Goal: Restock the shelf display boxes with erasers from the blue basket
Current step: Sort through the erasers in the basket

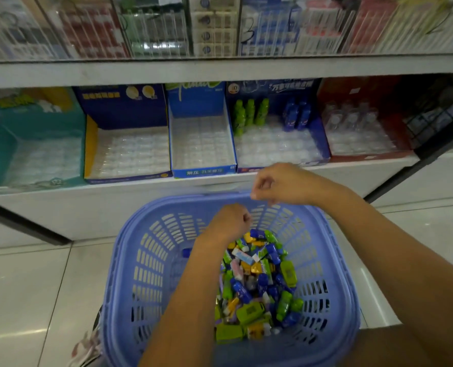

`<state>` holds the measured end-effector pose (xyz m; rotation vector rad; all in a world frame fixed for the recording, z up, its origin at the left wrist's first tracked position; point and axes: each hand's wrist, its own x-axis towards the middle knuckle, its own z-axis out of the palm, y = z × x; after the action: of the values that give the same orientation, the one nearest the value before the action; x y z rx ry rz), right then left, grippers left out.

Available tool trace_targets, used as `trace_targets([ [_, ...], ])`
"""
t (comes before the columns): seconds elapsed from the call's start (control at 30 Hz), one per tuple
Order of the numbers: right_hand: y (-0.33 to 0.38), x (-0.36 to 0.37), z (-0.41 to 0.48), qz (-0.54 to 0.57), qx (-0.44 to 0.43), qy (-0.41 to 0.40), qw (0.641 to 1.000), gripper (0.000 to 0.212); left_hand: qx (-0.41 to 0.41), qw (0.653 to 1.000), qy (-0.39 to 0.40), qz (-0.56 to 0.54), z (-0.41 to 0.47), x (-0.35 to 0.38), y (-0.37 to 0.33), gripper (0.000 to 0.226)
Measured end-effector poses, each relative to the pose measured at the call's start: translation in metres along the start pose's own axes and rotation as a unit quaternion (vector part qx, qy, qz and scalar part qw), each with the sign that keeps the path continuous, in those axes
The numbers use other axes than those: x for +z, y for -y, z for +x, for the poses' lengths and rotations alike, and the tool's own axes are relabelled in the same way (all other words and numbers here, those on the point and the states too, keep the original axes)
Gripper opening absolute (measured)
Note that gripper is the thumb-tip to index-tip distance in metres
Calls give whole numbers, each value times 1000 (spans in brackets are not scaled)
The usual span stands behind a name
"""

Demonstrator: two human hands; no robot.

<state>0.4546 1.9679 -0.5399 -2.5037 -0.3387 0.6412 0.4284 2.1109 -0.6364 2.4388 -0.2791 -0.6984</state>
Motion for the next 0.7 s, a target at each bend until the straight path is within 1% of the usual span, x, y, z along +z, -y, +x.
trace_targets([
  [0.03, -6, 15, -1, -36, 19, 53, 998, 13, -11, 999, 37, 8, 0, 11, 7, 13],
  [0.07, -13, 31, 0, -71, 40, 90, 993, 14, -18, 997, 74, 9, 0, 24, 15, 12],
  [0.13, -33, 66, 3, -133, 82, 137, 978, 13, -33, 990, 138, 16, -3, 49, 26, 13],
  [0.2, -57, 101, 1, -190, 115, 207, 953, 21, -34, 979, 192, 53, -7, 73, 36, 21],
  [0.23, -69, 115, -1, -222, 123, 247, 935, 22, -29, 975, 208, 68, -9, 85, 40, 20],
  [0.27, -77, 126, -3, -257, 142, 281, 914, 15, -30, 974, 211, 71, -11, 94, 45, 19],
  [0.3, -84, 135, -7, -291, 143, 310, 894, 7, -36, 976, 203, 65, -13, 101, 49, 18],
  [0.33, -92, 144, -7, -307, 145, 332, 880, 27, -40, 980, 185, 57, -13, 107, 52, 20],
  [0.37, -99, 150, -8, -317, 139, 338, 875, 45, -44, 984, 166, 48, -13, 111, 55, 22],
  [0.4, -102, 155, -9, -321, 134, 327, 879, 53, -49, 986, 156, 36, -12, 113, 57, 22],
  [0.47, -108, 164, -12, -338, 100, 280, 893, 48, -50, 986, 158, 14, -9, 115, 62, 18],
  [0.53, -111, 173, -14, -335, 100, 262, 900, 40, -47, 985, 163, -13, -6, 115, 68, 20],
  [0.6, -111, 173, -13, -318, 108, 281, 899, 24, -44, 986, 157, -37, -4, 116, 74, 27],
  [0.67, -109, 163, -8, -303, 129, 320, 888, 7, -40, 989, 131, -50, -4, 115, 77, 29],
  [0.7, -107, 156, -4, -282, 146, 331, 889, 10, -35, 992, 113, -52, -4, 114, 76, 26],
])
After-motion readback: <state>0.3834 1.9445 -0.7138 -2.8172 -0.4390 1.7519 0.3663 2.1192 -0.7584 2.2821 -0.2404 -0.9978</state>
